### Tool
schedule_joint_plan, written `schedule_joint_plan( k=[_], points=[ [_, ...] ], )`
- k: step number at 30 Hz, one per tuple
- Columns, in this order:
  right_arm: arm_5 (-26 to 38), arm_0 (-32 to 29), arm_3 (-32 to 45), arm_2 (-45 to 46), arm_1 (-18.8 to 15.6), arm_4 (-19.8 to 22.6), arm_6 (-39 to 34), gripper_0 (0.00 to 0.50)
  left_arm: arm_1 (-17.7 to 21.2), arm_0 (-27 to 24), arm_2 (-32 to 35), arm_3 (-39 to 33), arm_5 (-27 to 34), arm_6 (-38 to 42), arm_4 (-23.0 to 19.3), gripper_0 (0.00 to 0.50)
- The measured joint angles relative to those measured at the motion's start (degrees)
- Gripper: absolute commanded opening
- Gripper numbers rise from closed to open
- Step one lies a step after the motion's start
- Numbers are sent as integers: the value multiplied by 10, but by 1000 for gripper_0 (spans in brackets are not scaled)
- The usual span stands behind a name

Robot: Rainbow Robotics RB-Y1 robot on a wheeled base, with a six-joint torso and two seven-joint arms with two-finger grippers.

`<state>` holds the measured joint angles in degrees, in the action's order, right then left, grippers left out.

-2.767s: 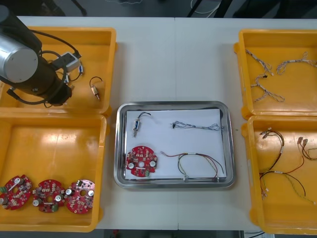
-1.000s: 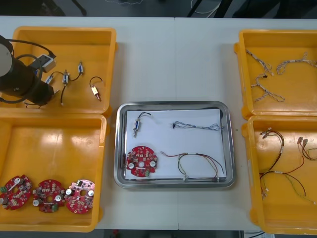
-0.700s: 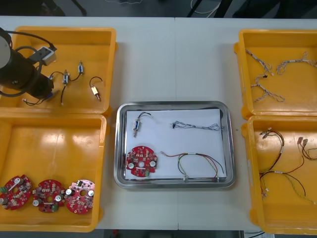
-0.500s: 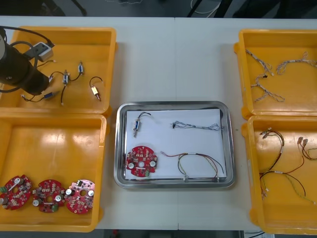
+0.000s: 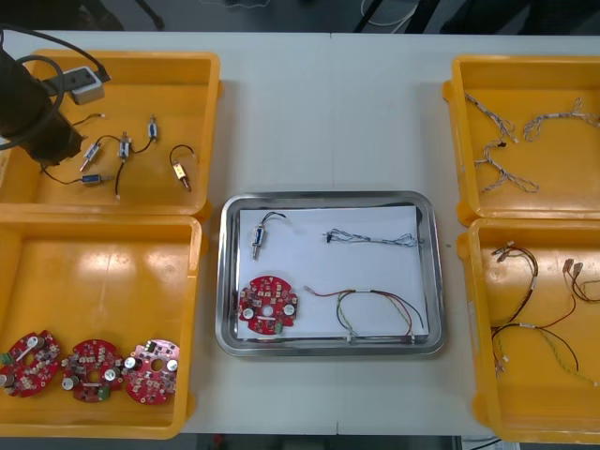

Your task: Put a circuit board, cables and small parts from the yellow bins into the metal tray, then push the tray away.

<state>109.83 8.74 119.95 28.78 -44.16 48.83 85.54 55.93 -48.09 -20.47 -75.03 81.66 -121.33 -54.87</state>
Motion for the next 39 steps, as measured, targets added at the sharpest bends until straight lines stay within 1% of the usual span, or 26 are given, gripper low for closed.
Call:
schedule_joint_plan(
  k=[6,14,17,22,25,33,39],
  points=[
    [0,0,0,0,0,0,0,500,1,-13,1,-3,25,0,-25,0],
    [0,0,0,0,0,0,0,500,1,-36,17,-16,100,0,-37,0],
    [0,0,0,0,0,0,0,500,1,-50,17,-18,115,0,-43,0],
    [0,0,0,0,0,0,0,500,1,-67,17,-19,120,2,-77,0],
    [0,0,0,0,0,0,0,500,1,-75,17,-26,121,8,-86,0],
    [0,0,0,0,0,0,0,500,1,-79,17,-47,121,86,-90,0],
    [0,0,0,0,0,0,0,500,1,-79,17,-47,121,89,-90,0]
  ],
)
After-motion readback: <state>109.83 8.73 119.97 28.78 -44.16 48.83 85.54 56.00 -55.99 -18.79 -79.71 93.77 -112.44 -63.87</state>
